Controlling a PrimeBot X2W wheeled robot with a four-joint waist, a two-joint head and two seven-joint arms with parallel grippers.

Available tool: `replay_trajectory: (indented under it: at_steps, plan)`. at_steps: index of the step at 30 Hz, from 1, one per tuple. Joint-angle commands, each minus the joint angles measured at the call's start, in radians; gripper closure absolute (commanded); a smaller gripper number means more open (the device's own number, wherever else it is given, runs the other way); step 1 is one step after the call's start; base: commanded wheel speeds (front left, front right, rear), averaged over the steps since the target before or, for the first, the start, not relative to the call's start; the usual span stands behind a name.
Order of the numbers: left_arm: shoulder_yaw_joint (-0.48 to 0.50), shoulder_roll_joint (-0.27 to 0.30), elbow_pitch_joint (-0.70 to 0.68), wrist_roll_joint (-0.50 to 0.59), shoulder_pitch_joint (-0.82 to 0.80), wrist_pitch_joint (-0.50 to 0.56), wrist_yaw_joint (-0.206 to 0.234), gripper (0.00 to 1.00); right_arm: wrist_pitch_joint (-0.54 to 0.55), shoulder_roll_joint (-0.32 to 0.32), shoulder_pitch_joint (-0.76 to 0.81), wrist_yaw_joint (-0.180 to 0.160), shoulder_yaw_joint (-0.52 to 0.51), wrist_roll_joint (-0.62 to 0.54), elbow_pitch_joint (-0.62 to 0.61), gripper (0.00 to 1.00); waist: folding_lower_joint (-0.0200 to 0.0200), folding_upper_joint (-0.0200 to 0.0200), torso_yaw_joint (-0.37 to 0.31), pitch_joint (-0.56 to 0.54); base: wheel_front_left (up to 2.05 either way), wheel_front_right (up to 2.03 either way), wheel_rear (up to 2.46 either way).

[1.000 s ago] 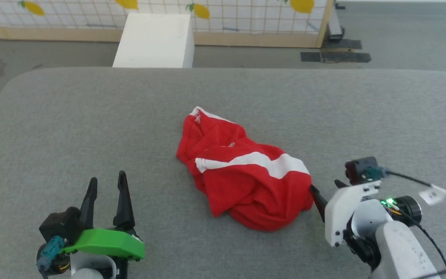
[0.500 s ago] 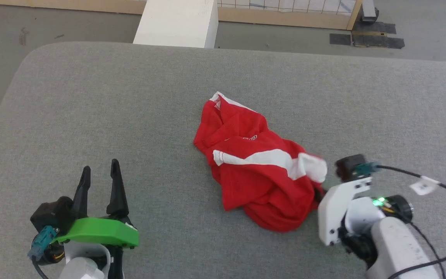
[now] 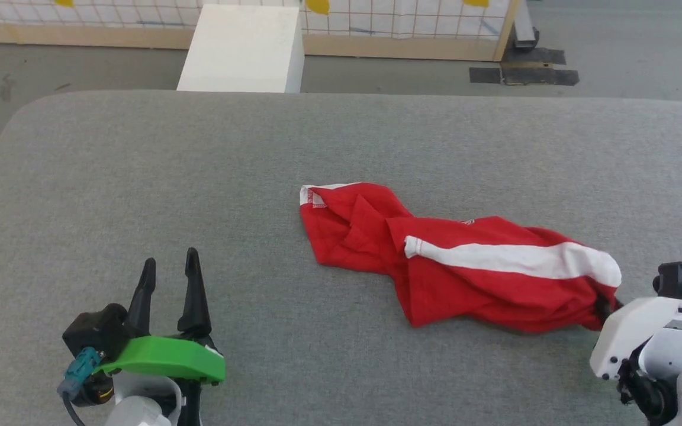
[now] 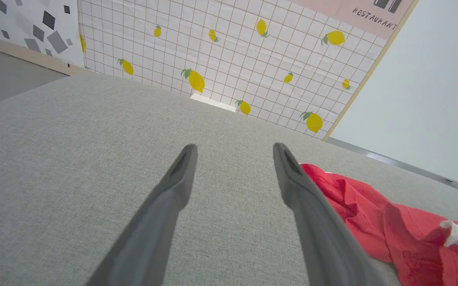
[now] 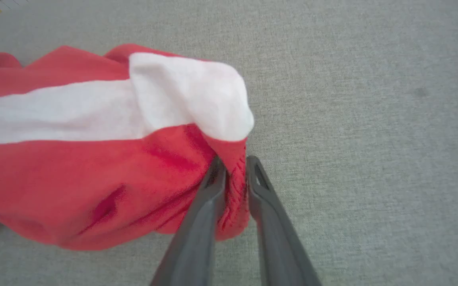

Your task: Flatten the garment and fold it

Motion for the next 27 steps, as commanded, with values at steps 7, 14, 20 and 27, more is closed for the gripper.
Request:
replay_trajectory:
  at_steps: [7, 14, 20, 27]
  plan:
    - [-0.056, -0.022, -0.021, -0.030, -0.036, 0.059, -0.045, 0.00, -0.199, 0.000, -0.012, -0.002, -0.061, 0.076, -0.038, 0.00, 0.0000, -0.0001, -0.042, -0.028, 0.00, 0.00, 0.00]
    - [-0.293, -0.042, 0.009, -0.052, -0.227, 0.368, -0.141, 0.00, -0.239, 0.000, 0.023, -0.002, -0.078, 0.107, -0.070, 0.00, 0.0000, -0.0001, -0.112, -0.003, 0.00, 0.00, 0.00]
    - [-0.372, -0.035, 0.119, -0.047, -0.325, 0.577, -0.137, 0.00, -0.252, 0.000, 0.029, -0.002, -0.053, 0.135, -0.062, 0.00, 0.0000, -0.0001, -0.191, 0.031, 0.00, 0.00, 0.00]
    - [-0.366, -0.017, 0.160, -0.041, -0.354, 0.561, -0.134, 0.00, -0.273, 0.000, 0.034, -0.002, -0.056, 0.143, -0.047, 0.00, 0.0000, -0.0001, -0.232, 0.055, 0.00, 0.00, 0.00]
